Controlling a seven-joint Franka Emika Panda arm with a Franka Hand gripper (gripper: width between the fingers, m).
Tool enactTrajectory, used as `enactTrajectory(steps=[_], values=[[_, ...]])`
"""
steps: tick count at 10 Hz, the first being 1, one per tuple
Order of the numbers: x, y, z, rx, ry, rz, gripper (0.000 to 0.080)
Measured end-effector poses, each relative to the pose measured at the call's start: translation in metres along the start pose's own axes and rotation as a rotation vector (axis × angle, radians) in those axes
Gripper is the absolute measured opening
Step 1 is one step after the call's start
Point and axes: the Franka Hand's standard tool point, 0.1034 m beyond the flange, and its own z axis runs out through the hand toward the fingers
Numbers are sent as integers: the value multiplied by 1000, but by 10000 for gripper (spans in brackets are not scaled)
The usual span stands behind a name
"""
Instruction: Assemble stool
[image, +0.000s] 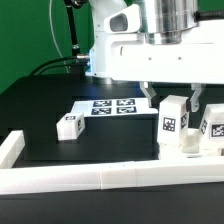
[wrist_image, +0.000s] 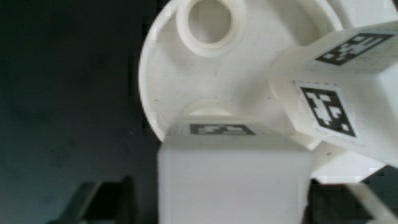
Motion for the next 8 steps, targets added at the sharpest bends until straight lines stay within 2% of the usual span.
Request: enactTrajectory(steps=[1, 2, 5, 6, 7, 8], values=[[0, 0, 0, 0, 0, 0, 404], [0, 0, 0, 1, 0, 12, 335], [0, 0, 0, 3, -1, 57, 335], [0, -1, 0, 4, -2, 121, 335], [-4, -3, 0, 18, 2, 244, 335], [-14, -4, 1, 27, 15, 369, 335]])
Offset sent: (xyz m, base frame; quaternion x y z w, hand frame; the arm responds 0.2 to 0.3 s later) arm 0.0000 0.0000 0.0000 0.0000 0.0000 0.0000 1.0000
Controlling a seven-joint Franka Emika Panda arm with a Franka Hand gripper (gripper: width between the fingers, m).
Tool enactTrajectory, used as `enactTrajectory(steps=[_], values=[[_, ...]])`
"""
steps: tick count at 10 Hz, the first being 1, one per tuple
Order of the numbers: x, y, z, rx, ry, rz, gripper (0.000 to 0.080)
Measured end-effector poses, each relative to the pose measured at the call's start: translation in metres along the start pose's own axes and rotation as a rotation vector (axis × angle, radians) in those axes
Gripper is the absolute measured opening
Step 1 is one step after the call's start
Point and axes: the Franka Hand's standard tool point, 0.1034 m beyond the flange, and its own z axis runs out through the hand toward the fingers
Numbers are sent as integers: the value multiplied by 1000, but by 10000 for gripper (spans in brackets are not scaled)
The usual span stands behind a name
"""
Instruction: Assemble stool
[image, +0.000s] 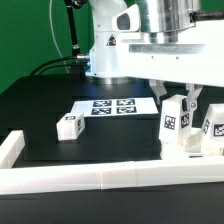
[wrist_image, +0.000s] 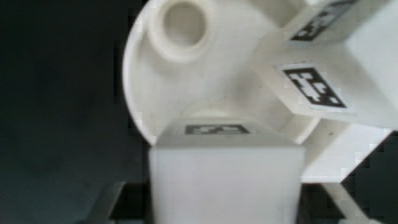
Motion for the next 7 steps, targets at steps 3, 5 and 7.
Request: enactTrajectory(steps=[3, 5, 7], values=[[-12, -7, 2, 29, 1, 359, 335], [-15, -13, 4, 55, -2, 580, 335], [-18, -17, 5, 68, -16, 723, 335]])
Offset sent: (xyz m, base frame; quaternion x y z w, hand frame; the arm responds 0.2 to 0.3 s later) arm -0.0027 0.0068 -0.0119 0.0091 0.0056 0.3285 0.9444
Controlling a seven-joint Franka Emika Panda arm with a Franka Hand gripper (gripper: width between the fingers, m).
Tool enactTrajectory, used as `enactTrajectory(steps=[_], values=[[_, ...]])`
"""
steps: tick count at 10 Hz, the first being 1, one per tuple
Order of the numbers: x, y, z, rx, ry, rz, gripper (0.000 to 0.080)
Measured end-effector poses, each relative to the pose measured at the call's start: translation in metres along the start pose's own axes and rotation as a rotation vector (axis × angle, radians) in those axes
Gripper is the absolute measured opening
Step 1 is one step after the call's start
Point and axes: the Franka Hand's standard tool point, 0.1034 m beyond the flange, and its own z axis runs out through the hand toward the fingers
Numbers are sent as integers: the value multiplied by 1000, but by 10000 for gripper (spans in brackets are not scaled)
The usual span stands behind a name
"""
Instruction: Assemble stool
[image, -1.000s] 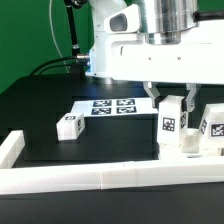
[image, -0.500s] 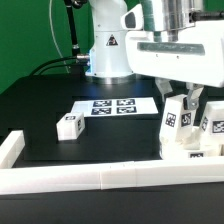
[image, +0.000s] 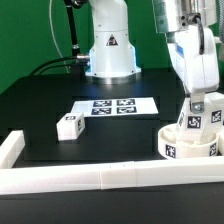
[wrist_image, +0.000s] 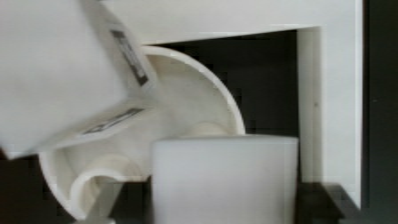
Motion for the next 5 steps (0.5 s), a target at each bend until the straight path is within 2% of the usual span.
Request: enactTrajectory(steps=[3, 4, 5], values=[[-4, 1, 1, -1, -23, 180, 335], [-6, 3, 1, 37, -44, 347, 335], [-14, 8, 2, 28, -57, 424, 335]])
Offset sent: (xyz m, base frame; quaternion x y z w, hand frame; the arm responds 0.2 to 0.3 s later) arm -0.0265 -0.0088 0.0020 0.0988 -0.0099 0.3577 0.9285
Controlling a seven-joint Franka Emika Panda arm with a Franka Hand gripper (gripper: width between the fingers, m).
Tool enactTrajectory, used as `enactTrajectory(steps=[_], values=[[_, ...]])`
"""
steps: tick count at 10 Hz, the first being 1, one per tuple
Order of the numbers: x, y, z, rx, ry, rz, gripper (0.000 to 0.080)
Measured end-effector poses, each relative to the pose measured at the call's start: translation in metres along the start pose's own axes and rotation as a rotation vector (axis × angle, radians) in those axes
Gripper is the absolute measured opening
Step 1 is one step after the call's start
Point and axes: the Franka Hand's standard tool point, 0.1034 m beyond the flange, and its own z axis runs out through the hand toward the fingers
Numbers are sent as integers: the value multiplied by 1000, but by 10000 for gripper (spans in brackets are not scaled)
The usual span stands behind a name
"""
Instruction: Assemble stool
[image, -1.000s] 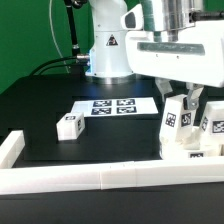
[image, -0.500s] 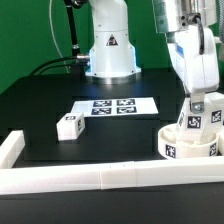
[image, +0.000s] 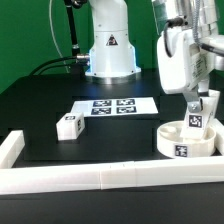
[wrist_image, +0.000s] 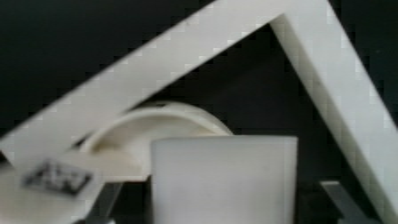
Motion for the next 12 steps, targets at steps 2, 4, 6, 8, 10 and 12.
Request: enactTrajectory(steps=[2, 4, 6, 8, 10, 12], values=[[-13, 9, 4, 6, -38, 52, 335], [-14, 10, 4, 4, -47, 30, 335], [-21, 9, -8, 9, -62, -60, 577], [-35, 5, -35, 24, -99, -113, 627], [-37, 4, -39, 37, -102, -245, 646], [-37, 4, -38, 42, -99, -363, 649]])
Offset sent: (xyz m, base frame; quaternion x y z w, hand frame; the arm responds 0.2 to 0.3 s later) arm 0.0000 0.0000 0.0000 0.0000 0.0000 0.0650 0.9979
